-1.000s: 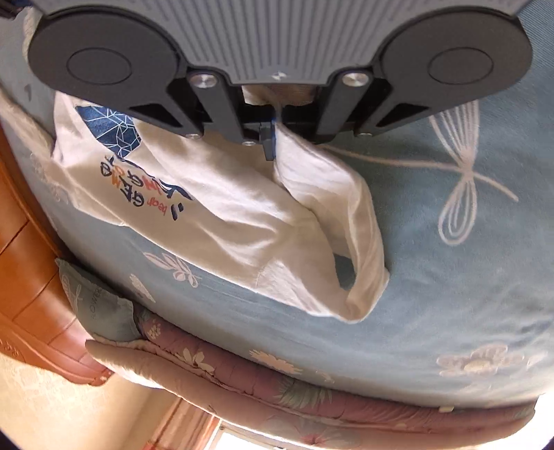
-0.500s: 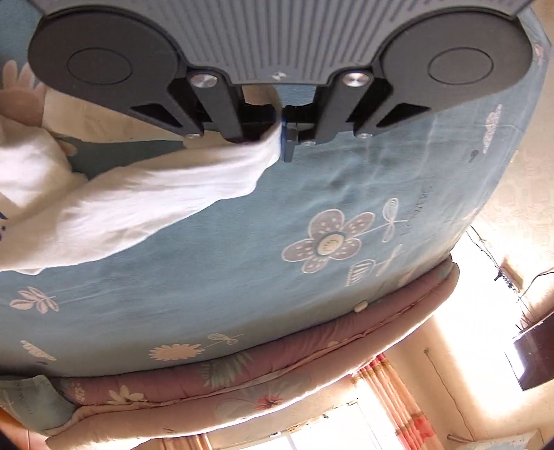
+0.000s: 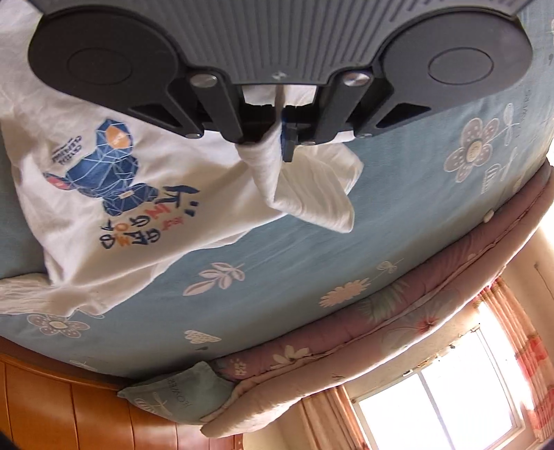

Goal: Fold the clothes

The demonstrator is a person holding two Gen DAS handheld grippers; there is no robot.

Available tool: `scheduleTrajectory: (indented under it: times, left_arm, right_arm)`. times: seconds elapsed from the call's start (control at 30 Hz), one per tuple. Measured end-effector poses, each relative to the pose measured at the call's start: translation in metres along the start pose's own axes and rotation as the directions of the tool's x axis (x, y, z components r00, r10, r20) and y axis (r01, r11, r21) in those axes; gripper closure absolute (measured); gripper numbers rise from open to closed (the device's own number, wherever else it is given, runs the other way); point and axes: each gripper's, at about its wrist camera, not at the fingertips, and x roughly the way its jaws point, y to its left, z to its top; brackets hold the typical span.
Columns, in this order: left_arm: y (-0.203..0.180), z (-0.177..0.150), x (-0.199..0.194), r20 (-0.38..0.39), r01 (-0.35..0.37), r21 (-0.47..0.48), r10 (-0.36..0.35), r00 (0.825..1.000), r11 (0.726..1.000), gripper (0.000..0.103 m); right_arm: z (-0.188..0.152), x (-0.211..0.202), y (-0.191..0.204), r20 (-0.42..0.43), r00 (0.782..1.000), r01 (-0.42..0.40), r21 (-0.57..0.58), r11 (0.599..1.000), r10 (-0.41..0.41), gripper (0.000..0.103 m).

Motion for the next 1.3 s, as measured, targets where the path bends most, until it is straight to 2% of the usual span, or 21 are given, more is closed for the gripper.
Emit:
scheduleTrajectory:
  times: [0.07,0.23,0.3,0.37,0.43,0.5,0.57,0.6,0.63,0.67,0.73,0.8,0.9,0.97,1.03,1.1,1.3]
  left_arm:
    - [-0.006,-0.005,0.001,-0.011,0.031,-0.007,-0.031,0.999,1.000,0.094]
    - [-0.020,-0.018,0.004,-0.037,0.107,-0.024,-0.107,0.994,0.994,0.093]
    - [-0.025,-0.024,0.005,-0.048,0.137,-0.032,-0.138,0.989,0.990,0.083]
    - [-0.028,-0.030,0.003,-0.055,0.163,-0.041,-0.165,0.985,0.986,0.062]
    - [-0.017,-0.041,-0.012,-0.051,0.176,-0.053,-0.178,0.983,0.983,0.058]
    - [-0.001,-0.053,-0.026,-0.052,0.187,-0.110,-0.193,0.980,0.976,0.058]
    - [0.022,-0.066,-0.035,-0.053,0.196,-0.237,-0.214,0.975,0.952,0.058]
    - [0.034,-0.073,-0.037,-0.051,0.203,-0.321,-0.231,0.972,0.925,0.059]
    - [0.048,-0.083,-0.037,-0.040,0.219,-0.429,-0.261,0.965,0.876,0.059]
    - [0.061,-0.092,-0.037,-0.024,0.239,-0.527,-0.295,0.955,0.815,0.059]
    - [0.073,-0.109,-0.032,0.040,0.291,-0.660,-0.355,0.934,0.693,0.059]
    - [0.080,-0.126,-0.026,0.118,0.337,-0.757,-0.391,0.913,0.560,0.058]
    - [0.090,-0.149,-0.018,0.239,0.393,-0.855,-0.414,0.878,0.340,0.051]
    - [0.092,-0.157,-0.011,0.302,0.412,-0.881,-0.394,0.868,0.232,0.044]
    - [0.095,-0.162,-0.004,0.334,0.410,-0.897,-0.356,0.873,0.163,0.044]
    - [0.099,-0.166,0.004,0.347,0.397,-0.911,-0.316,0.883,0.108,0.044]
    - [0.103,-0.169,0.033,0.302,0.318,-0.948,-0.251,0.920,0.026,0.044]
  right_arm:
    - [0.000,-0.002,-0.001,0.001,1.000,0.004,0.004,1.000,-0.004,0.000]
    - [-0.002,-0.010,-0.007,0.013,1.000,0.018,0.015,1.000,-0.018,0.000]
    - [-0.002,-0.012,-0.010,0.014,1.000,0.021,0.024,1.000,-0.021,0.000]
    - [-0.003,-0.011,-0.014,0.011,1.000,0.021,0.034,0.999,-0.022,0.000]
    - [-0.004,-0.008,-0.015,0.009,1.000,0.017,0.039,0.999,-0.017,0.000]
    - [-0.004,-0.007,-0.015,0.008,1.000,0.014,0.041,0.999,-0.015,0.000]
    - [-0.004,-0.005,-0.015,0.008,1.000,0.011,0.043,0.999,-0.011,0.000]
    - [-0.004,-0.005,-0.016,0.008,1.000,0.009,0.045,0.999,-0.010,0.000]
    - [-0.003,-0.005,-0.016,0.008,1.000,0.008,0.046,0.999,-0.008,0.000]
    - [-0.003,-0.005,-0.016,0.009,1.000,0.007,0.048,0.999,-0.007,0.000]
    - [-0.003,-0.005,-0.016,0.007,1.000,0.006,0.052,0.999,-0.006,0.000]
    - [-0.003,-0.004,-0.017,0.002,1.000,0.011,0.058,0.998,-0.011,0.000]
    - [-0.004,-0.003,-0.018,-0.005,1.000,0.019,0.063,0.998,-0.019,0.000]
    - [-0.004,-0.003,-0.017,-0.008,1.000,0.024,0.060,0.998,-0.023,0.000]
    - [-0.003,-0.004,-0.016,-0.010,1.000,0.028,0.057,0.998,-0.027,0.000]
    - [-0.003,-0.004,-0.016,-0.012,0.999,0.031,0.053,0.998,-0.031,0.000]
    - [-0.004,0.000,-0.013,-0.026,0.999,0.043,0.034,0.998,-0.043,0.000]
